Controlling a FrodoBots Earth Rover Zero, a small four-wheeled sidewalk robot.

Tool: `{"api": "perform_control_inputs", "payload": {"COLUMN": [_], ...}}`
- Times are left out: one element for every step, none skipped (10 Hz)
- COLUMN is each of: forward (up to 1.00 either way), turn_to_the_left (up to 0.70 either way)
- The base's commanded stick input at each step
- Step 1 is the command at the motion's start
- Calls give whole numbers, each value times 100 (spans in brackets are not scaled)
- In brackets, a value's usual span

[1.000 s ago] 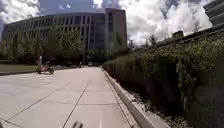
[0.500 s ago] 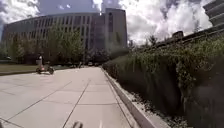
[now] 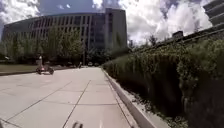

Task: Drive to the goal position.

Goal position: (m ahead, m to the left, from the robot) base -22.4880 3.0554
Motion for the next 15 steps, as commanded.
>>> {"api": "perform_control_inputs", "payload": {"forward": [8,8,7,5,7,9,35,70,70,70,70,70,70,70,70], "turn_to_the_left": [0,0,0,0,0,0,0,3,21,35,35,35,35,35,35]}}
